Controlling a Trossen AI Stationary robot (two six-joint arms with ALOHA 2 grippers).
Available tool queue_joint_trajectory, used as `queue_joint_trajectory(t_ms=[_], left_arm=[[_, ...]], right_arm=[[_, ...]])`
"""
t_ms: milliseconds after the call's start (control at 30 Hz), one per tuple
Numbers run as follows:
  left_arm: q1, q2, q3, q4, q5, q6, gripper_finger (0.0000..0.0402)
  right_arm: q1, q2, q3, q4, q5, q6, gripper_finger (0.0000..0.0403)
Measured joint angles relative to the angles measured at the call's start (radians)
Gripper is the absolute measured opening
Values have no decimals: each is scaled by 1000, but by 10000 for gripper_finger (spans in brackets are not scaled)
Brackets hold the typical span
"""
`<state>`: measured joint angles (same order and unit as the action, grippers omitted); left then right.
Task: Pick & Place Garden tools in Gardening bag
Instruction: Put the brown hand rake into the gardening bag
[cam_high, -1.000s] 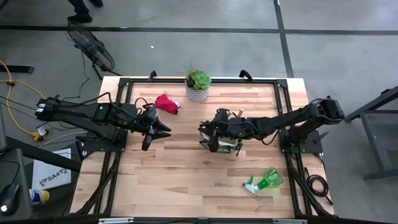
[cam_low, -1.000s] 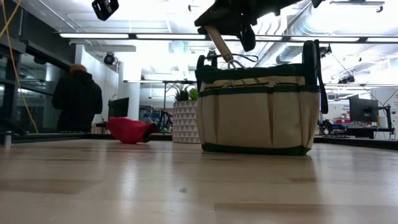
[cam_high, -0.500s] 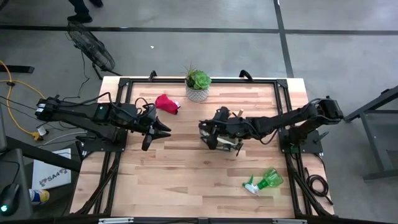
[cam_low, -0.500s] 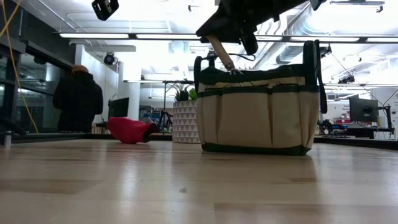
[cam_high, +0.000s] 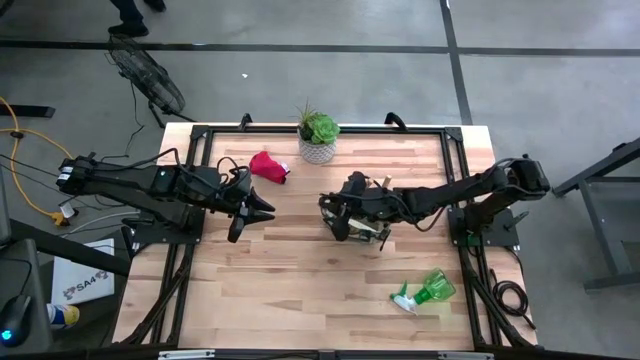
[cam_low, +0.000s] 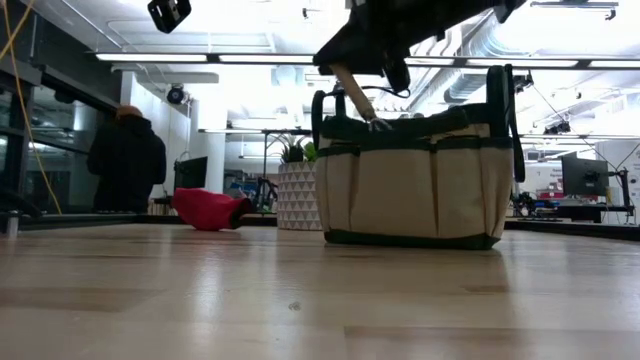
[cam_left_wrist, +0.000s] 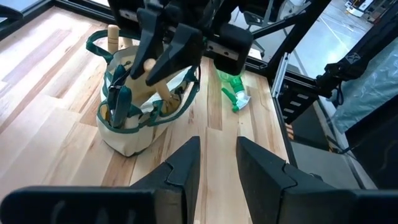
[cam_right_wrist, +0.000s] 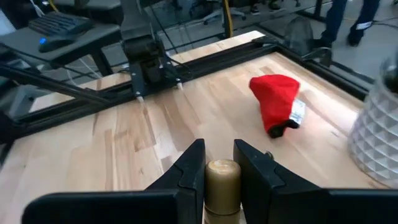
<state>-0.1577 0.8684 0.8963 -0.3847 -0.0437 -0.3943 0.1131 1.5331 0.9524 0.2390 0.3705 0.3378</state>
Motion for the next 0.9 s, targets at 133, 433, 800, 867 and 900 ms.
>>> queue_joint_trajectory(t_ms=[133,433,800,867,900], left_arm=[[0,0,0,0,0,0,101],[0,0,0,-1,5,-3,101],[0,0,0,-3,9,-7,101],[0,0,0,-3,9,-7,101],[0,0,0,-3,9,-7,101]], right_arm=[[-5,26,0,7,-32,1,56],[-11,42,0,-2,-22,-10,56],[-11,38,0,-4,-17,24,103],[-11,38,0,-4,-18,31,112],[-10,38,0,-4,-18,31,113]])
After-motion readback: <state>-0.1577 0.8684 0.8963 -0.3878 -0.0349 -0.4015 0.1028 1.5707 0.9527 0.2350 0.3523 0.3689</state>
